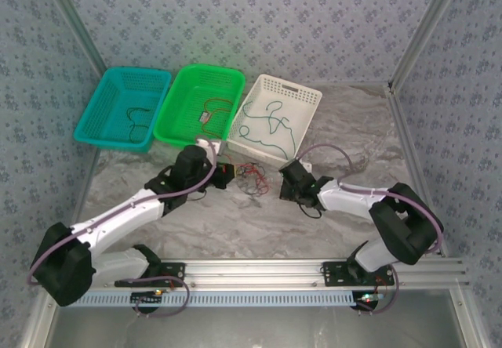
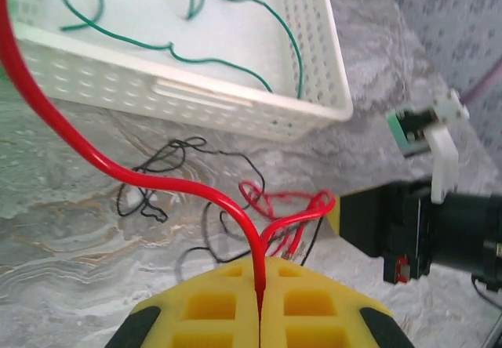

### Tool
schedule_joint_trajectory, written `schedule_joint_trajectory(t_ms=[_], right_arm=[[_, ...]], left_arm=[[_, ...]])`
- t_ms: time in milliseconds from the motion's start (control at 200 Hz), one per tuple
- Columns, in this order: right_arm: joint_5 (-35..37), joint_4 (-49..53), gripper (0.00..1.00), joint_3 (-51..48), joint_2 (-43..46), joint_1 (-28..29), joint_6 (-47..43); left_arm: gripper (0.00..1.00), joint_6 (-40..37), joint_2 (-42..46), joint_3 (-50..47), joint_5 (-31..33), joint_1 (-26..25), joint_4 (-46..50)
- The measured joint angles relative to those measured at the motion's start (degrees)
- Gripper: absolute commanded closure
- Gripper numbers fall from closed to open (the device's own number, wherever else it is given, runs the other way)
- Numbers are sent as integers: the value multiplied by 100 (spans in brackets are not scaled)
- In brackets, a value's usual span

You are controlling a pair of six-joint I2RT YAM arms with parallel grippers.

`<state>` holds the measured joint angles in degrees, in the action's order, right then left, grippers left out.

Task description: Untangle the cables

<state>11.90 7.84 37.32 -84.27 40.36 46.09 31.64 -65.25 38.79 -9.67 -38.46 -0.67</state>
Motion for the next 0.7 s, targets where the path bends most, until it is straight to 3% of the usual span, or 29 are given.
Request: schedule_joint_trajectory(t_ms=[45,90,140,225,255,375,505,700], right_arm=[[35,15,100,-28,68,0,-7],[33,-50,90,-98,177,0,-55],[-35,-249,70,-254,374,0,-173],[-476,-835,21,-605,793,11,-664],[-673,-1045,13,-688,925,33,-859],[-1113,-1663,0,-695,1152,308,-1648],[-1104,-2444,0,-708,1187,710,-2188],[-772,-3565,0,-713,903,857,-2566]], left_arm=[[100,107,46,-31,-94,133,-20],[100,201,66,-44,-203,249,-48],[100,262,68,-44,-306,326,-81],[100,374,63,-42,-509,356,-87],[100,426,48,-35,-588,356,-81],[100,621,-103,125,-833,356,-42],[100,804,-210,361,-1016,356,-42],[100,988,-210,446,-1123,358,-44]])
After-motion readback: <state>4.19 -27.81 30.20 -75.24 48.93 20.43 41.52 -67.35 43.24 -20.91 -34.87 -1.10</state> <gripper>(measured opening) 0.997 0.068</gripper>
